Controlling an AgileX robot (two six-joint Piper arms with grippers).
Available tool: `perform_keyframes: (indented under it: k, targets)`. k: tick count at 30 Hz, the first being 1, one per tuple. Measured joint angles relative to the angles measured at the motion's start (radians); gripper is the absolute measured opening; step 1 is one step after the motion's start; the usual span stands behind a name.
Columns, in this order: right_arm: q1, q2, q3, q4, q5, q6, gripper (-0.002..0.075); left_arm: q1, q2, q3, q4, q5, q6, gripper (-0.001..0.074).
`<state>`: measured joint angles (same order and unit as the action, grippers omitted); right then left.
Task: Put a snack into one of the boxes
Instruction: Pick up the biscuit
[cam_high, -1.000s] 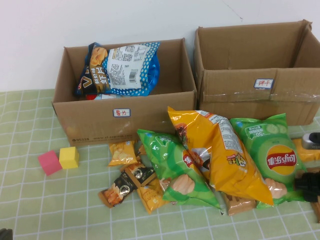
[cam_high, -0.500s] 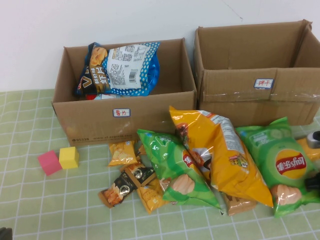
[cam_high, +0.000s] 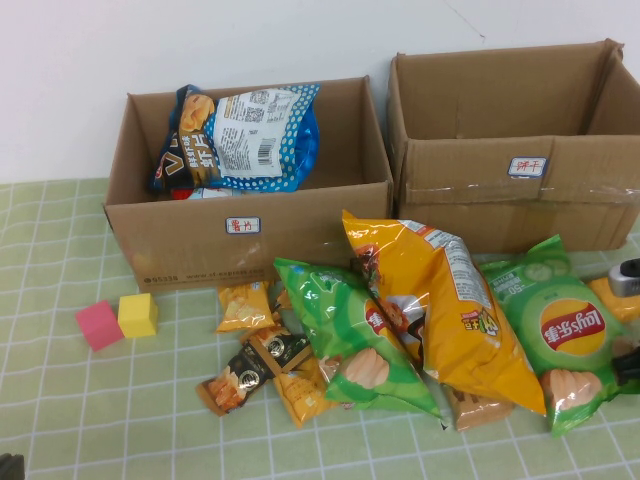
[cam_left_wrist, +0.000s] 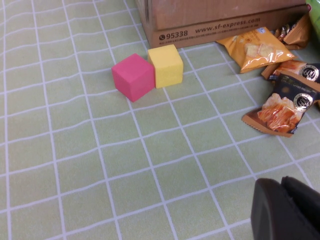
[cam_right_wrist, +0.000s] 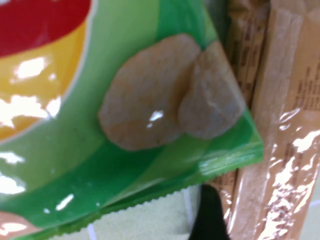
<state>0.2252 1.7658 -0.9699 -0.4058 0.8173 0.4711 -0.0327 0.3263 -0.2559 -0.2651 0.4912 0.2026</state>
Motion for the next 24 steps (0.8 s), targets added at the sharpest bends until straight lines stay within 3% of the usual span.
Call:
perform_keyframes:
  k: [16,24]
  targets:
    - [-0.002,0.0,0.117,-0.158,-0.142,0.209,0.0462,0.0,0.0,0.0,-0.004,-0.002,0.0,-0.0001]
    - [-0.097,0.0,0.117,-0.151,-0.189,0.211,0.0462,0.0,0.0,0.0,-0.011,-0.002,0.0,-0.0001]
